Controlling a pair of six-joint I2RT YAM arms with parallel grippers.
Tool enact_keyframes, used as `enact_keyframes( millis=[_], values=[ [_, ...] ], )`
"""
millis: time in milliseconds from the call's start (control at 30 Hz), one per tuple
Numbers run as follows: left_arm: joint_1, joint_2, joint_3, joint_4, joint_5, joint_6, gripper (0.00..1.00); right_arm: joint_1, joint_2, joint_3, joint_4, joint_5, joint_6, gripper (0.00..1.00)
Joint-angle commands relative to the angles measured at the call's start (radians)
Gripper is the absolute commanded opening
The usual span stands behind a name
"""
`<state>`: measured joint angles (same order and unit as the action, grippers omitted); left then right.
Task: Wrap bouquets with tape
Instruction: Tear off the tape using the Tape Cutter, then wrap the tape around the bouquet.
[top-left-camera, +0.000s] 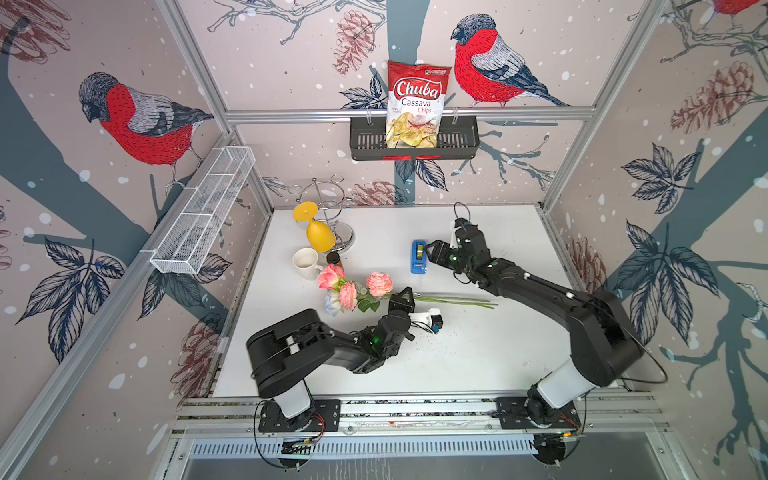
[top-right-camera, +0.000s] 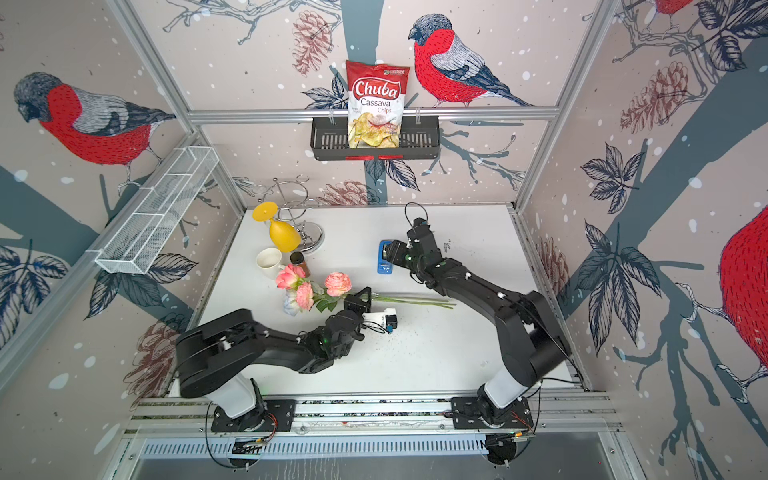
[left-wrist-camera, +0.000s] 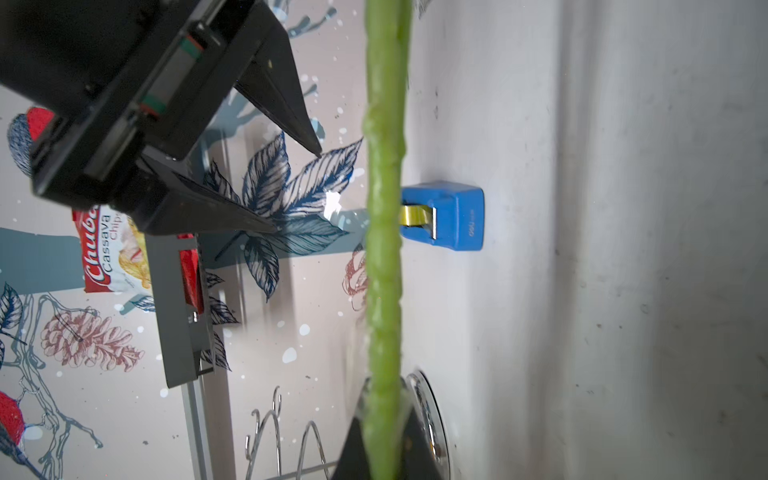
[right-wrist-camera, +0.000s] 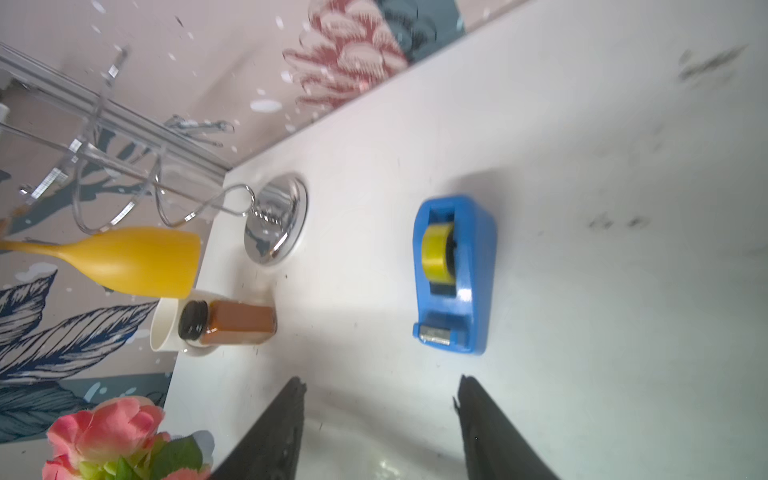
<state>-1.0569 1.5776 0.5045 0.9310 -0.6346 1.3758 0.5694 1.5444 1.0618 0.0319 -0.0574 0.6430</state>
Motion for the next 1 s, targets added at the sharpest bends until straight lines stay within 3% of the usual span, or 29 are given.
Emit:
enact_keyframes(
  millis=[0, 133, 333, 700, 800, 967],
  values=[
    [0.006, -0.166, 0.036, -0.402, 0.255, -0.078, 0.00, -0.012, -0.094, 0.030, -0.225, 0.055, -0.170, 0.66],
    [0.037, -0.332, 0.082, -0.604, 0.448, -0.052, 0.00, -0.013, -0.246, 0.034, -0.368, 0.025, -0.252, 0.74],
    [0.063, -0.423, 0.170, -0.821, 0.538, 0.037, 0.00, 0.039, -0.464, -0.012, -0.450, -0.097, -0.280, 0.87],
    [0.132, -0.452, 0.172, -0.732, 0.594, 0.130, 0.00, 0.240, -0.596, -0.051, -0.622, -0.148, -0.259, 0.91],
    [0.141, -0.442, 0.184, -0.717, 0.605, 0.155, 0.00, 0.295, -0.610, -0.073, -0.651, -0.084, -0.258, 0.91],
    [0.145, -0.433, 0.201, -0.704, 0.615, 0.186, 0.00, 0.305, -0.613, -0.113, -0.675, -0.092, -0.264, 0.86]
  ],
)
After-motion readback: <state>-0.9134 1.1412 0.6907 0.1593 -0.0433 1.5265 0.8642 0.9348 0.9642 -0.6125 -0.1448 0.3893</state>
